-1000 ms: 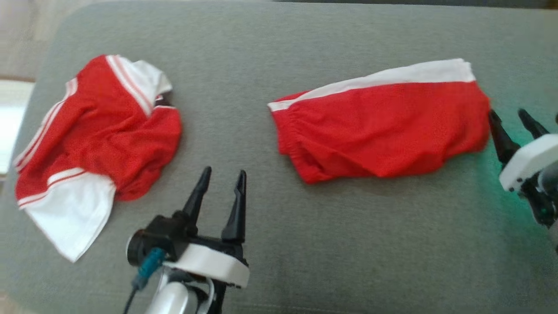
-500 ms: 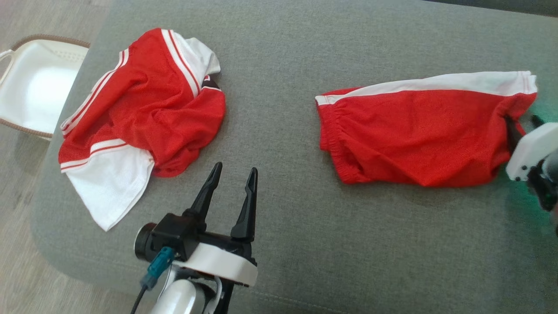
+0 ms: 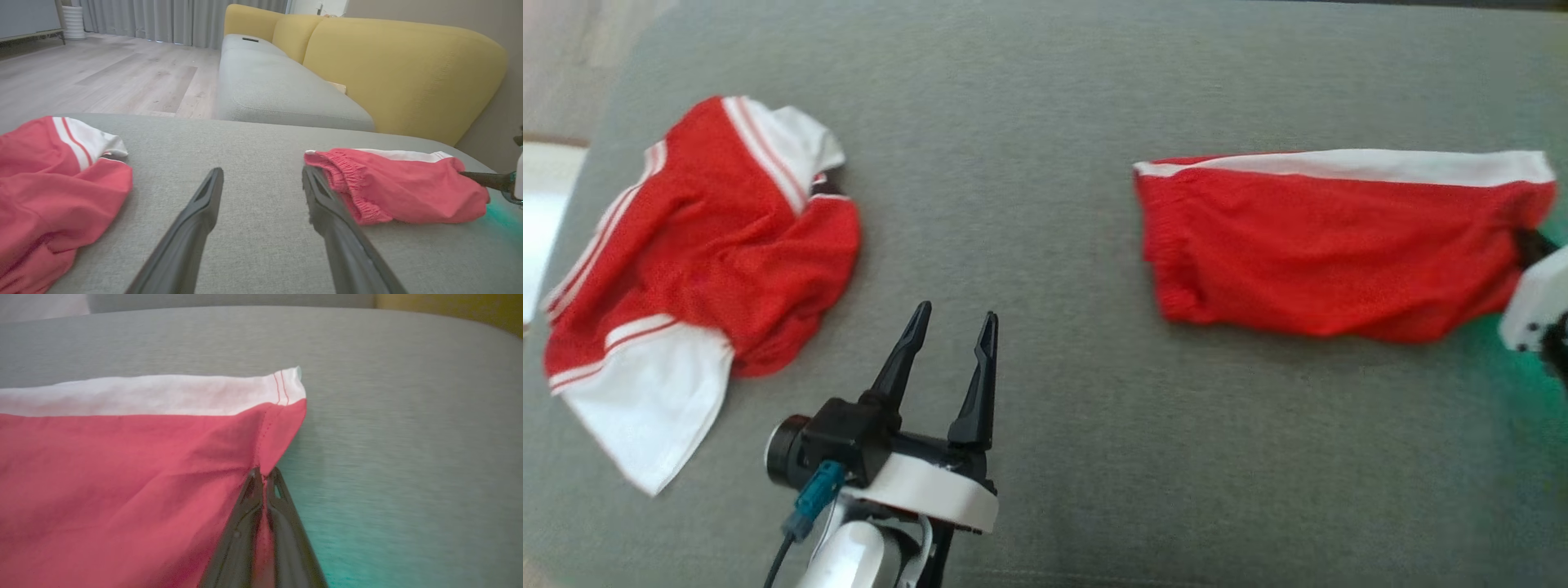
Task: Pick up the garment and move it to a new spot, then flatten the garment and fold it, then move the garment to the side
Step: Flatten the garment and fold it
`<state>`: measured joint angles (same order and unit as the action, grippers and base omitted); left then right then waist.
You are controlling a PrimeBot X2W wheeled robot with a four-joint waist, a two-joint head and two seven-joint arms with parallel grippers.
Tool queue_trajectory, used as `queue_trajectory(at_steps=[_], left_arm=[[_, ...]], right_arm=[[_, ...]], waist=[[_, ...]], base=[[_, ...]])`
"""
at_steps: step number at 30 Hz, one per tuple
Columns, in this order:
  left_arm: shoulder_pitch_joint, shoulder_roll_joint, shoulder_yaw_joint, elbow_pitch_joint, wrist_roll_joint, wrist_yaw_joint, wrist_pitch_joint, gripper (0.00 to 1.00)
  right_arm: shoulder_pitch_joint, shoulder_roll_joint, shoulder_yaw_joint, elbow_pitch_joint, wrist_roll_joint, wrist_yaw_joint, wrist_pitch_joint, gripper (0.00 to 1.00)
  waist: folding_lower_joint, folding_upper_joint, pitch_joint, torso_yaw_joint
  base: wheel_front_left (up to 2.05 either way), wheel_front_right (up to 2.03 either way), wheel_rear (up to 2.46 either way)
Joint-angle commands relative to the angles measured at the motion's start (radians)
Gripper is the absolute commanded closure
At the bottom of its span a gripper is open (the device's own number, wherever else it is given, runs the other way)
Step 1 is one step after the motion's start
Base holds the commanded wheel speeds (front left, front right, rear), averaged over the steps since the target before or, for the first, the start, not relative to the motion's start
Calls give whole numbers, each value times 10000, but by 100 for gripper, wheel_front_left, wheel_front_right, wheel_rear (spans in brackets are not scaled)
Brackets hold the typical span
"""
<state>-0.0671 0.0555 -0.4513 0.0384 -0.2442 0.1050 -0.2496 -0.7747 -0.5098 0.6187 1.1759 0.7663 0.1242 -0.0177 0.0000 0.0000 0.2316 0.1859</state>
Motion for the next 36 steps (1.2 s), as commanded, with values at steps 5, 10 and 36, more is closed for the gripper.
queue_trajectory(at_steps=[5, 10, 36], left_arm=[[-322, -52, 396, -164, 162, -136, -122, 0], [-356, -52, 342, -9, 165, -205, -122, 0], [62, -53, -205, 401, -350, -70, -122, 0]], right_arm=[[-231, -684, 111, -123, -206, 65, -274, 100], [-476, -643, 261, -545, -359, 65, -419, 100], [851, 1856, 1208, -5114, -1000, 65, 1591, 0]], waist=[[0, 0, -160, -922], [0, 0, -363, -1276], [0, 0, -1433, 170]], base=[[0, 0, 0], [0, 0, 0], [0, 0, 0]])
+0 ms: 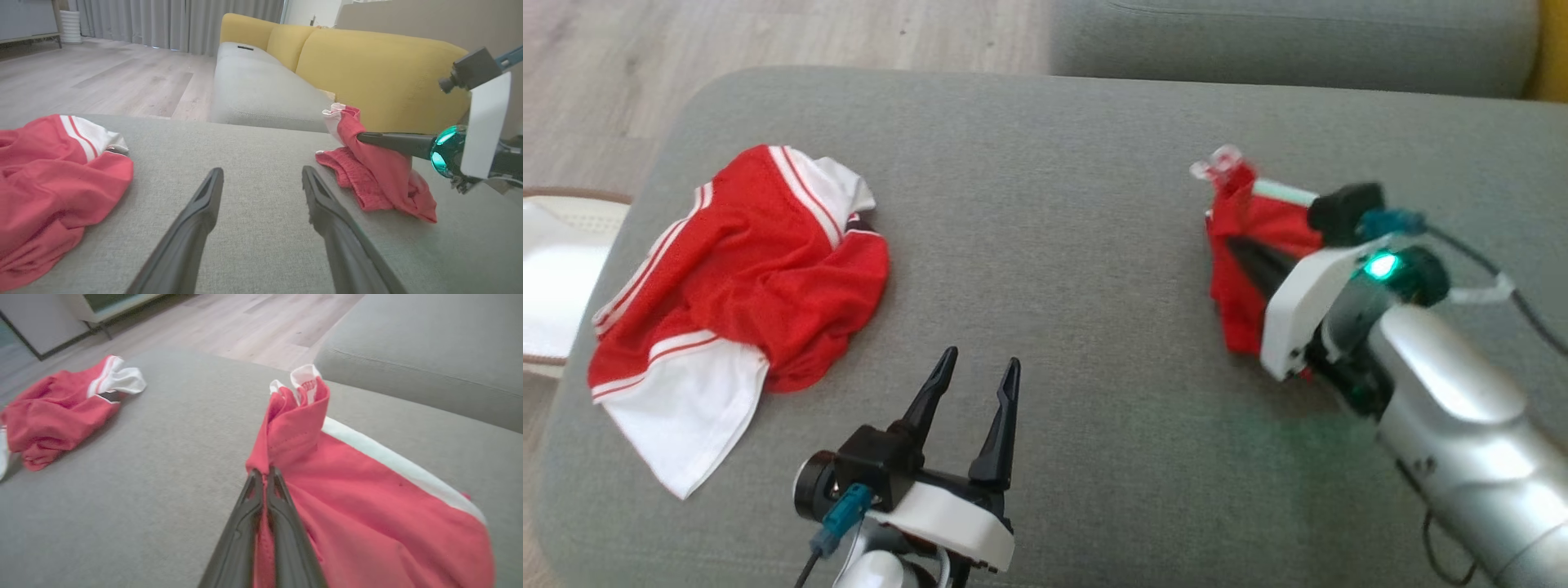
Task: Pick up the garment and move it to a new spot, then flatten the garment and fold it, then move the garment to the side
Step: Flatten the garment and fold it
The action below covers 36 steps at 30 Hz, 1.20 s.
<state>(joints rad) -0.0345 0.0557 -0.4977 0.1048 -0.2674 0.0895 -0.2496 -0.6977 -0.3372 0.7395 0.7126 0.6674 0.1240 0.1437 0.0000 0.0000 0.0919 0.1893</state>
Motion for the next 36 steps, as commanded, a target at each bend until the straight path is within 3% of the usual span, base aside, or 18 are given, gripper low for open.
queue_trajectory(at_steps=[1, 4, 12, 17, 22, 29, 36], left_arm=[[-264, -54, 259, -262, -118, 85, -122, 0], [-230, -54, 251, -228, -153, 151, -122, 0], [44, -55, 434, -289, -80, 262, -122, 0], [183, -55, 622, -317, 40, 224, -122, 0], [209, -55, 752, -267, 189, 136, -122, 0], [476, -55, 1013, -181, 352, 83, -122, 0], [1353, 3, 1701, -496, 532, 227, -122, 0]], right_arm=[[81, 130, 0, -481, -10, 67, -23, 0], [554, 164, -467, -1214, 246, 67, -450, 0], [2316, -1044, -2286, -2389, 66, 67, -1014, 0], [3618, -1432, -3293, -3162, -233, 67, -975, 0], [4507, -1164, -3840, -3953, -613, 67, -864, 0], [5574, -381, -3820, -4662, -987, 67, -924, 0], [6453, 93, -3974, -4751, -1866, 67, -2255, 0]], waist=[[0, 0, -36, 136], [0, 0, -156, 194], [0, 0, -425, -113], [0, 0, -478, -520], [0, 0, -562, -816], [0, 0, -1028, -948], [0, 0, -1434, -1107]], base=[[0, 0, 0], [0, 0, 0], [0, 0, 0], [0, 0, 0], [0, 0, 0], [0, 0, 0], [0, 0, 0]])
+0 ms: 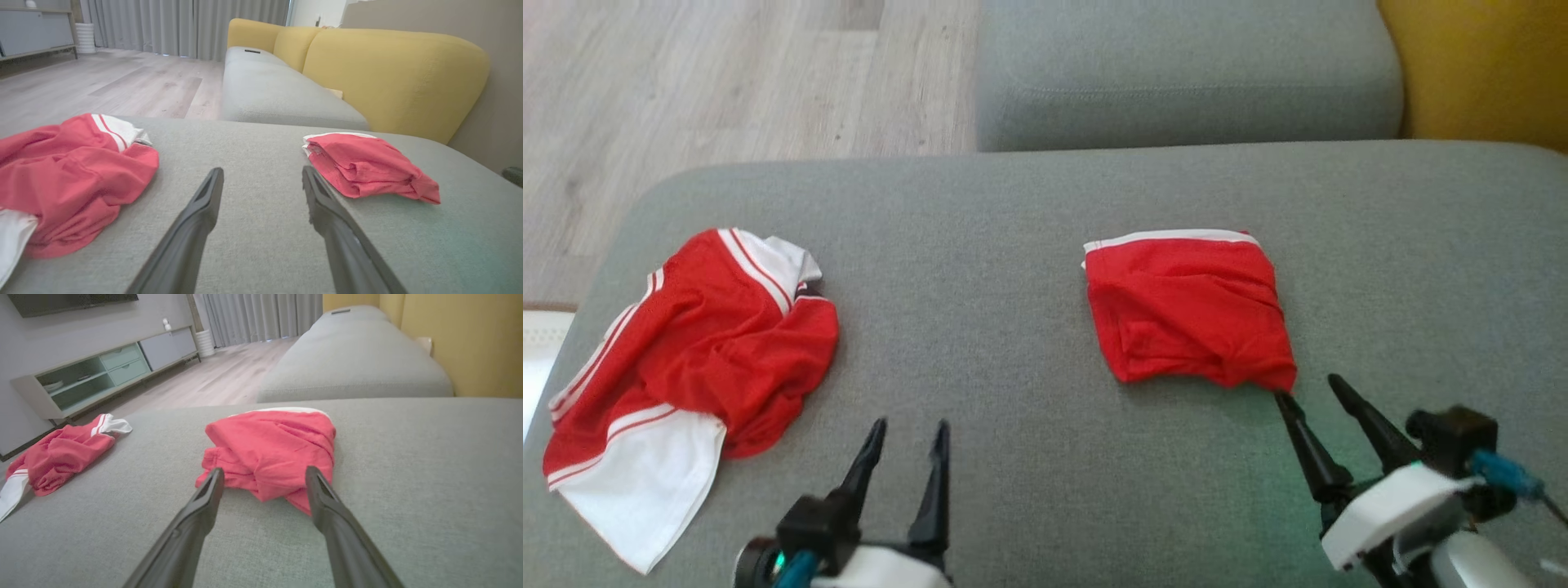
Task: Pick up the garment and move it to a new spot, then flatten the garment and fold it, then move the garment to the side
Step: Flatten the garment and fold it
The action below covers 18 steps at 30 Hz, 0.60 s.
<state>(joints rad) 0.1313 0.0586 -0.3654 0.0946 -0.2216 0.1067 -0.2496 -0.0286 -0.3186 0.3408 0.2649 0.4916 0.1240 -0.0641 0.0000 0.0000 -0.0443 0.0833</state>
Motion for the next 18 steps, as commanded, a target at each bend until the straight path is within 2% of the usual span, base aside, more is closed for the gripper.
queue_trajectory(at_steps=[1, 4, 7, 11, 18], left_arm=[[-167, -23, 482, -453, 101, 55, -122, 0], [249, -15, 740, -594, 201, -29, -122, 0], [679, -5, 995, -767, 368, -82, -122, 0], [1106, -15, 1208, -1004, 523, -146, -122, 0], [1713, -43, 1523, -1404, 980, -188, -122, 0]], right_arm=[[-131, -4, -95, -165, -262, 67, -478, 0], [143, 259, -415, 263, -769, 67, -1370, 0], [388, 563, -811, 618, -1331, 67, -1817, 0], [590, 921, -1385, 753, -1869, 67, -1956, 0], [1226, 1562, -2207, 61, -3058, 67, -1973, 0]], waist=[[0, 0, -132, -68], [0, 0, -361, -124], [0, 0, -633, -209], [0, 0, -883, -321], [0, 0, -1310, -367]], base=[[0, 0, 0], [0, 0, 0], [0, 0, 0], [0, 0, 0], [0, 0, 0]])
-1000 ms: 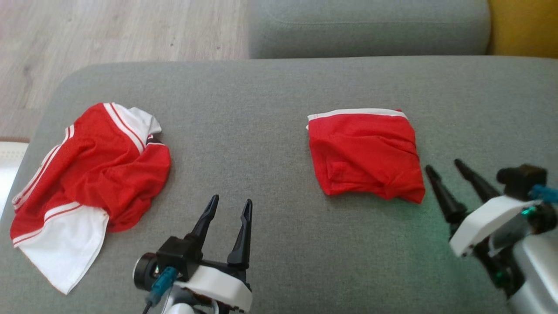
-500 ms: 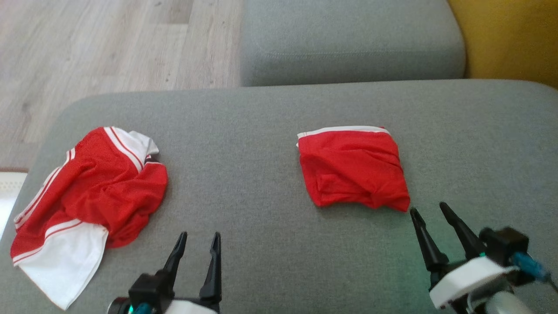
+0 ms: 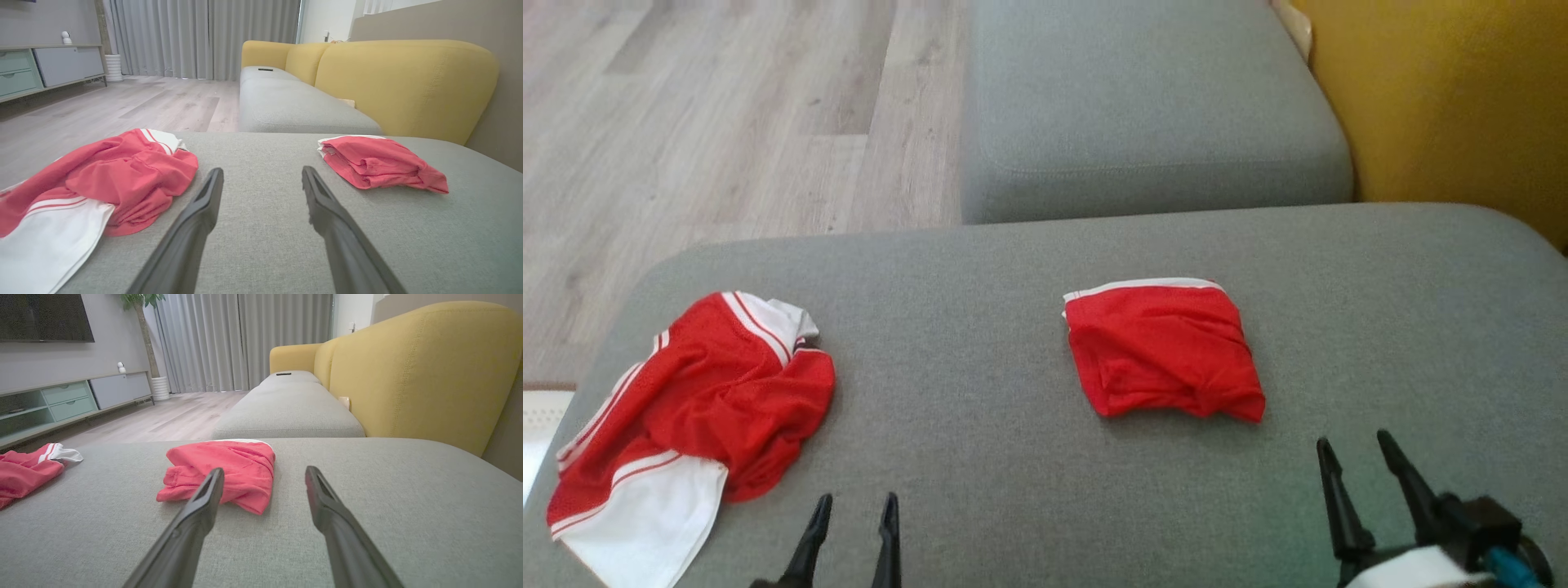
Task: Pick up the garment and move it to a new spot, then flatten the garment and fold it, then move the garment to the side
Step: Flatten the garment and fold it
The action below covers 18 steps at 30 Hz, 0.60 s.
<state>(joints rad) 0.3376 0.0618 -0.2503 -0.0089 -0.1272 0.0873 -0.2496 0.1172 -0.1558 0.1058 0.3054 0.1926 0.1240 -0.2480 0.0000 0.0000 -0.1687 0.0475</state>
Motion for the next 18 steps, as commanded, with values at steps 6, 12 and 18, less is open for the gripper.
queue_trajectory(at_steps=[6, 12, 18], left_arm=[[-53, -99, 608, -259, 34, -76, -122, 0], [4, -111, 633, -158, 29, -121, -122, 0], [-1, -114, 576, -107, 10, -107, -122, 0]], right_arm=[[244, 184, 92, -523, -418, 67, -136, 0], [357, 333, 119, -490, -450, 67, -136, 0], [360, 365, 138, -481, -432, 67, -137, 0]], waist=[[0, 0, -303, -69], [0, 0, -384, -153], [0, 0, -421, -147]], base=[[0, 0, 0], [0, 0, 0], [0, 0, 0]])
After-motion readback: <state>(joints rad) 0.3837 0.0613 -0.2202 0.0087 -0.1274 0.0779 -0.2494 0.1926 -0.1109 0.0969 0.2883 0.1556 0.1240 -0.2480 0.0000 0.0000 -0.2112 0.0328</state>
